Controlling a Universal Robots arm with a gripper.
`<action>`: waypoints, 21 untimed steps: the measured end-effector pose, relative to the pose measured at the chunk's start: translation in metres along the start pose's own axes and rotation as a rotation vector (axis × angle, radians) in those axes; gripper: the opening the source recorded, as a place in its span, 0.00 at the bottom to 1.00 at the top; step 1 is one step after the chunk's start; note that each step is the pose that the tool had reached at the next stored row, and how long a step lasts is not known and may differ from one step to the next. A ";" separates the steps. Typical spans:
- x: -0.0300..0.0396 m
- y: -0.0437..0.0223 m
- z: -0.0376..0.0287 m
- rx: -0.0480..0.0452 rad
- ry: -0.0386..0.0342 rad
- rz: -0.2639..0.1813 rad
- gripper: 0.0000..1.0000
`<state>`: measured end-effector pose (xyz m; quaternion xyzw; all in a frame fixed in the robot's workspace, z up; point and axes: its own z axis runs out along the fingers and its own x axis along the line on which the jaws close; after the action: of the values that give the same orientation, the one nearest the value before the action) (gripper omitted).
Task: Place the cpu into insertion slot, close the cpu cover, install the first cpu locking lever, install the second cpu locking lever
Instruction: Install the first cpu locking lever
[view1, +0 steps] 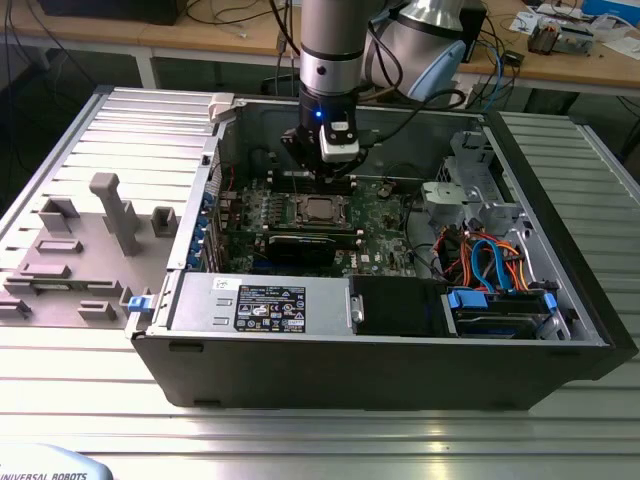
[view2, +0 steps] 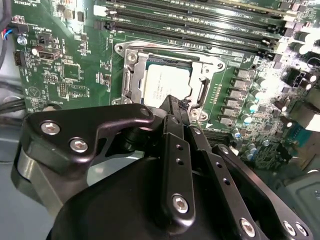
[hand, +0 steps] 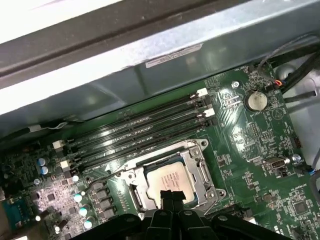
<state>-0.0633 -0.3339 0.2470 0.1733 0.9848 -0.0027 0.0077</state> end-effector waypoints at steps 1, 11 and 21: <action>-0.0001 0.0000 -0.0043 0.0000 0.0000 0.000 0.11; -0.0002 0.0000 -0.0136 -0.0027 -0.0005 -0.170 0.11; 0.0005 -0.0002 -0.0136 -0.0034 -0.0006 -0.212 0.11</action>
<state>-0.0640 -0.3338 0.2606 0.0684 0.9976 -0.0018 0.0080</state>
